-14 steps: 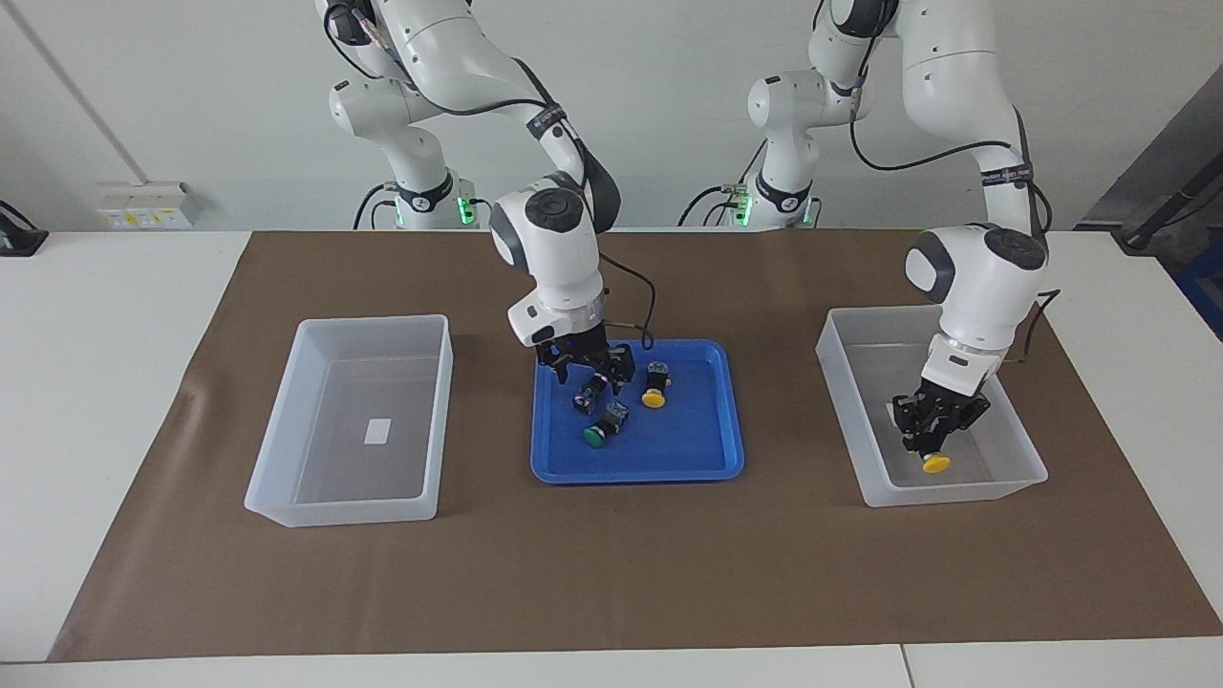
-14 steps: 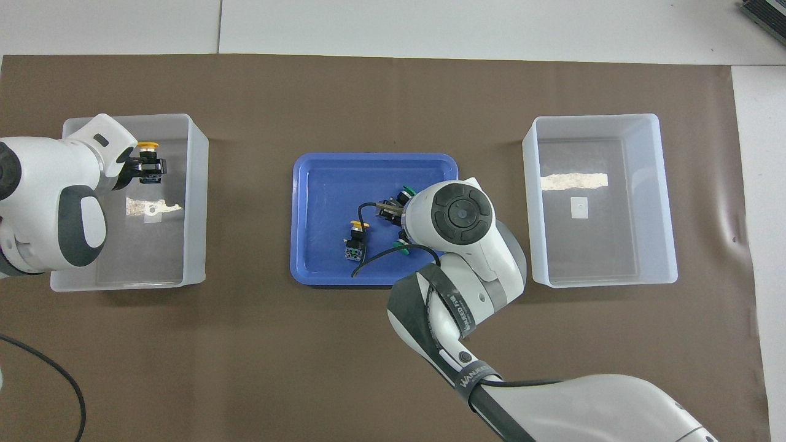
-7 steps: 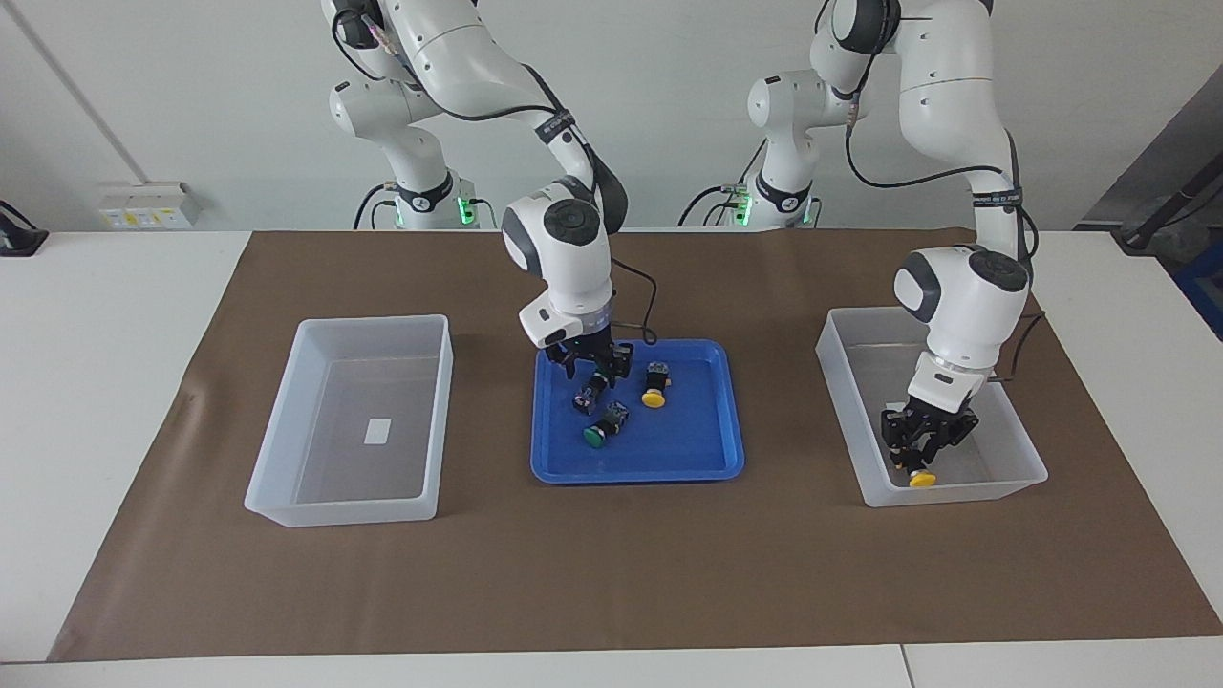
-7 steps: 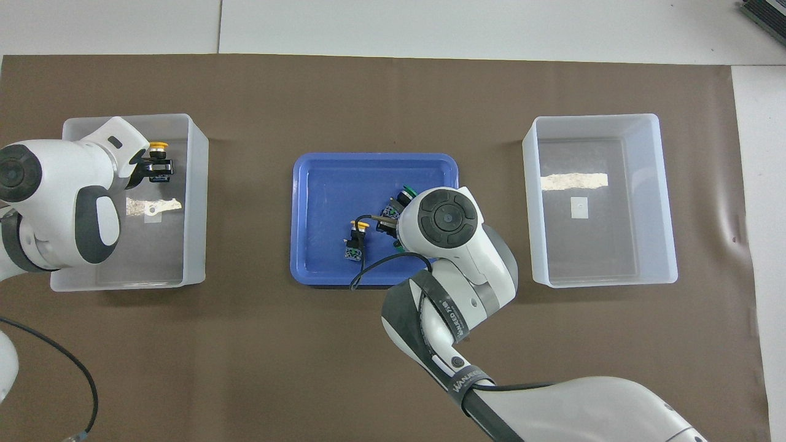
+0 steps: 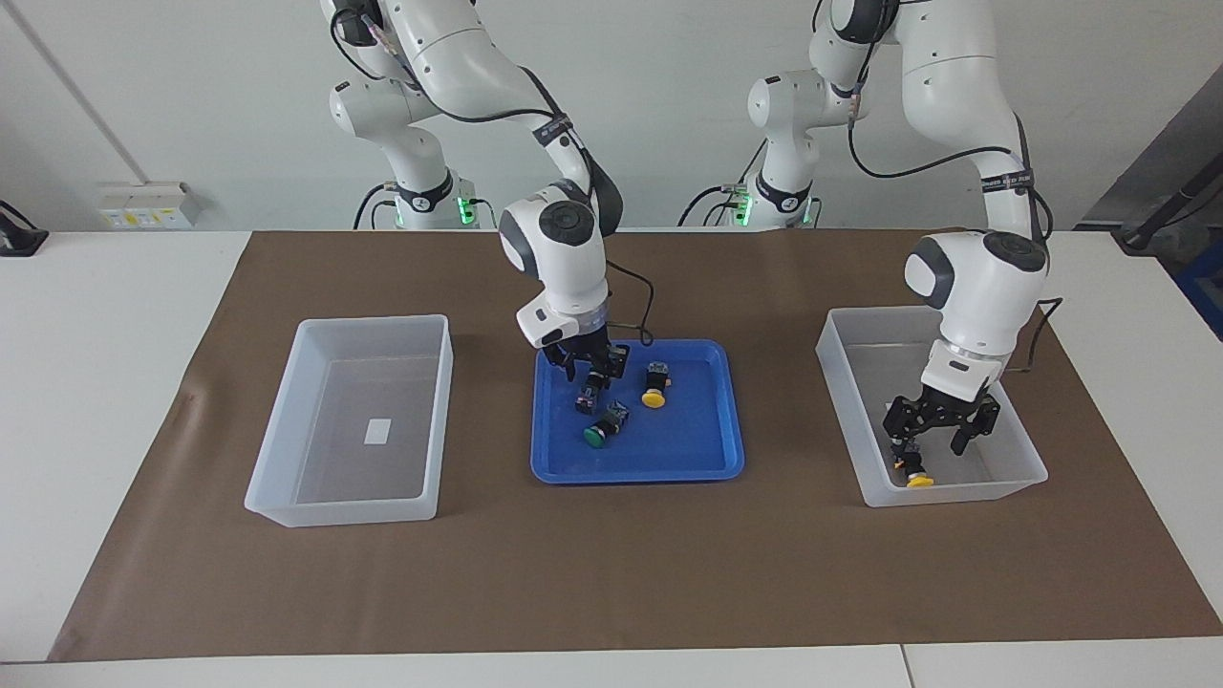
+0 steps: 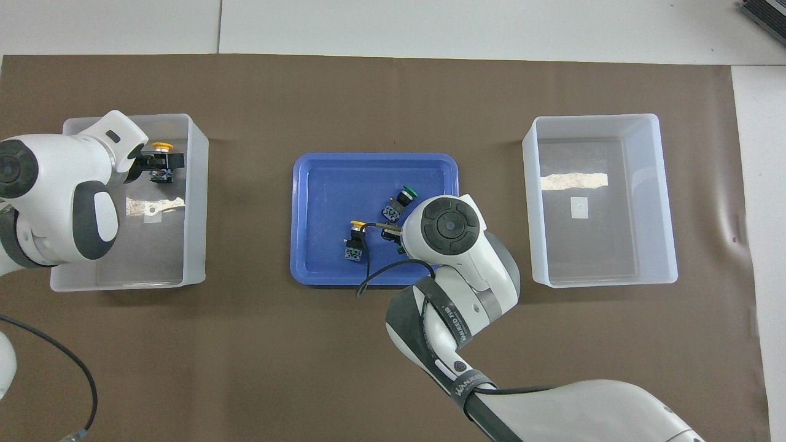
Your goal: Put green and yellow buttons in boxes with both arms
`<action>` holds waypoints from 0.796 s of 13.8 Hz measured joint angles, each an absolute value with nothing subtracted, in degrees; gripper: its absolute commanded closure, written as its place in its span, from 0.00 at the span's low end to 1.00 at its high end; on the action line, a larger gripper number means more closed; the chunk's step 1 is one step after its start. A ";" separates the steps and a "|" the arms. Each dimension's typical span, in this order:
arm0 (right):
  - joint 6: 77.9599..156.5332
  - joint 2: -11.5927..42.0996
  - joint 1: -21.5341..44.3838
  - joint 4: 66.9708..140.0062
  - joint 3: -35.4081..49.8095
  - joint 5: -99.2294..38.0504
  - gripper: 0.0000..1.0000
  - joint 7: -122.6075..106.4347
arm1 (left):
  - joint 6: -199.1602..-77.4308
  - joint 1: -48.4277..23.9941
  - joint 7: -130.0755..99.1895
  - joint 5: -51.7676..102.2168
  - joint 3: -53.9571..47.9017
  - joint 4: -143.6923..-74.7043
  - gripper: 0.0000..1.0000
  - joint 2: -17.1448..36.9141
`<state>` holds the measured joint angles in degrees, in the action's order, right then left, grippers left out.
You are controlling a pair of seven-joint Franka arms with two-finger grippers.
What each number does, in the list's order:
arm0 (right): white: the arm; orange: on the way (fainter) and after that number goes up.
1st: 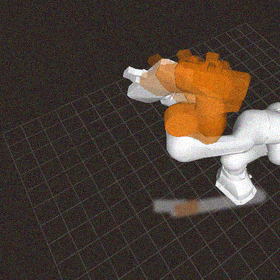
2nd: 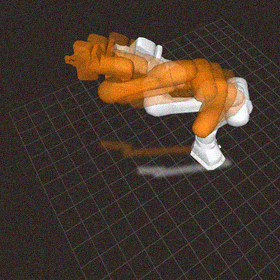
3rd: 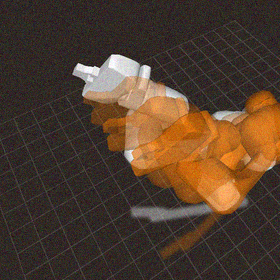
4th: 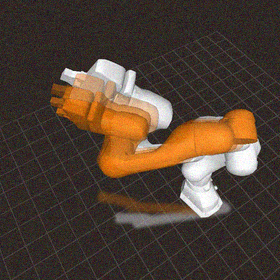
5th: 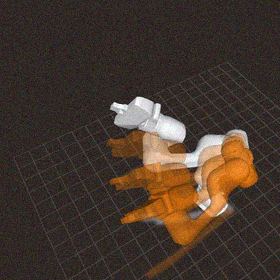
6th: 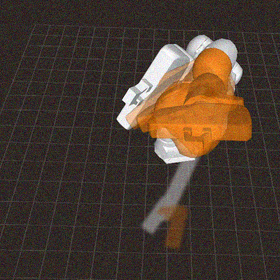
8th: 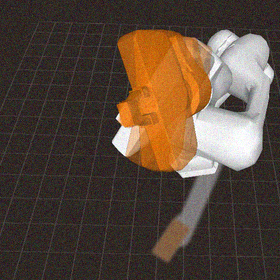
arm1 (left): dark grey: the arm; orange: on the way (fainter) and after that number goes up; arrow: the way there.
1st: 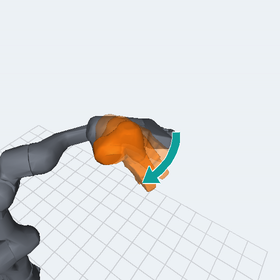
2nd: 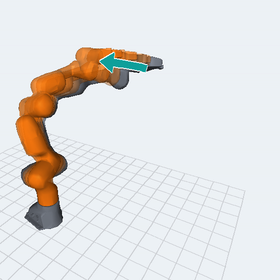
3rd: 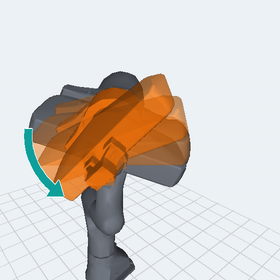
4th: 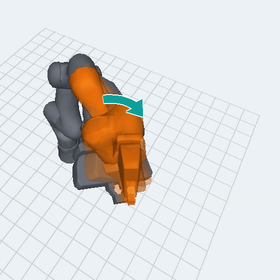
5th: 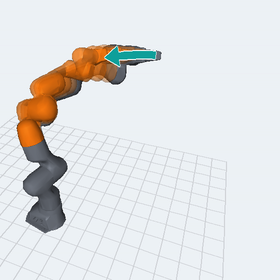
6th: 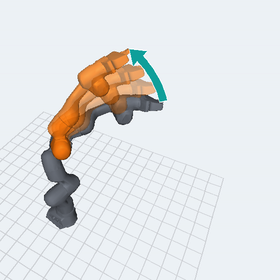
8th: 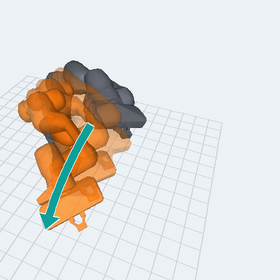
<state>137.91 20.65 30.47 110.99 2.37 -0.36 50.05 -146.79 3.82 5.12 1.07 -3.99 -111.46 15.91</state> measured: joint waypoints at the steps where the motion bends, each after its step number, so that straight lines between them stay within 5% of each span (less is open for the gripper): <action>1: 139.17 20.65 30.46 111.37 2.37 -0.36 0.34 48.99 | -144.57 3.40 5.12 1.07 -4.05 -111.39 0.00 14.33; 2: 139.79 20.65 30.43 111.62 2.35 -0.36 0.44 47.72 | -142.22 2.99 5.12 1.07 -4.14 -111.36 0.00 12.77; 4: 139.85 20.65 30.40 111.82 2.29 -0.36 1.00 46.09 | -137.38 2.19 5.12 1.07 -4.21 -111.22 0.00 9.70; 11: 135.10 18.49 29.91 110.49 1.46 -0.35 1.00 45.83 | -130.96 -4.59 -0.76 1.11 -4.45 -109.14 0.00 6.74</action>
